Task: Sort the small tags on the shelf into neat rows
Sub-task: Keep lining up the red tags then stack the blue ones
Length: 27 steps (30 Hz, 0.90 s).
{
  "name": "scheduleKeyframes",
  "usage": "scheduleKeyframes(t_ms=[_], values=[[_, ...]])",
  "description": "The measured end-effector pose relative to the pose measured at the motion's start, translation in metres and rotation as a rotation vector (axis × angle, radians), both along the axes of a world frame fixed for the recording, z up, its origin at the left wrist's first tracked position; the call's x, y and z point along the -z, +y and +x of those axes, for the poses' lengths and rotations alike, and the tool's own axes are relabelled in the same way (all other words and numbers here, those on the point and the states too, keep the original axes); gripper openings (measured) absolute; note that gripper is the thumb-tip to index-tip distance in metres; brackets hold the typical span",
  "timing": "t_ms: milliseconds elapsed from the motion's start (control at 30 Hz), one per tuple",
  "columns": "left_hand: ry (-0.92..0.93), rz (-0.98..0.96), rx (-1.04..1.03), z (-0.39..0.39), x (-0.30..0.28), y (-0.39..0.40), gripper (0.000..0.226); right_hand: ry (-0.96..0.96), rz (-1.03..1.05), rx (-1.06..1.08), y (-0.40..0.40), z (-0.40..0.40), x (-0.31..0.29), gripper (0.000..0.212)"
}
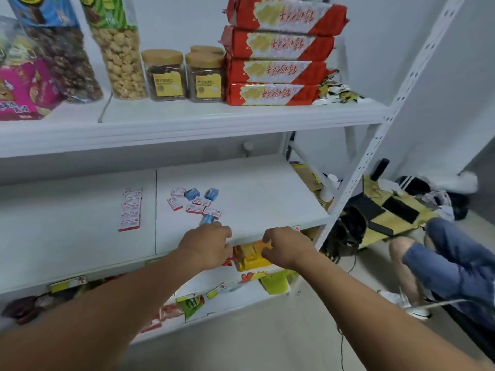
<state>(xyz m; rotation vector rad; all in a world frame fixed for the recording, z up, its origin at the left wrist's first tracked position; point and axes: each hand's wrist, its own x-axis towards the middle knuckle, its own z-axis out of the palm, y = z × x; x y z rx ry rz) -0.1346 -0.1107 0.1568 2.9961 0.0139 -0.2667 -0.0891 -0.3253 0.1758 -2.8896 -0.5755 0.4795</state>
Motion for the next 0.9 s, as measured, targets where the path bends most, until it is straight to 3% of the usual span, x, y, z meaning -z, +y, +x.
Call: scheduleKeyframes(t_ms=[433,733,900], values=[[0.047,-0.002,-0.008,0.012,0.014,-0.111,0.034,0.049,0.052,-0.021,-0.114,0.025,0.018,0.043],[0.101,0.021,-0.201,-0.022,0.027,-0.096,0.043,0.075,0.06,-0.176,-0.091,0.035,0.03,0.038],[0.114,0.035,-0.249,-0.02,0.027,-0.061,0.037,0.079,0.049,-0.232,-0.058,0.046,0.028,0.039]])
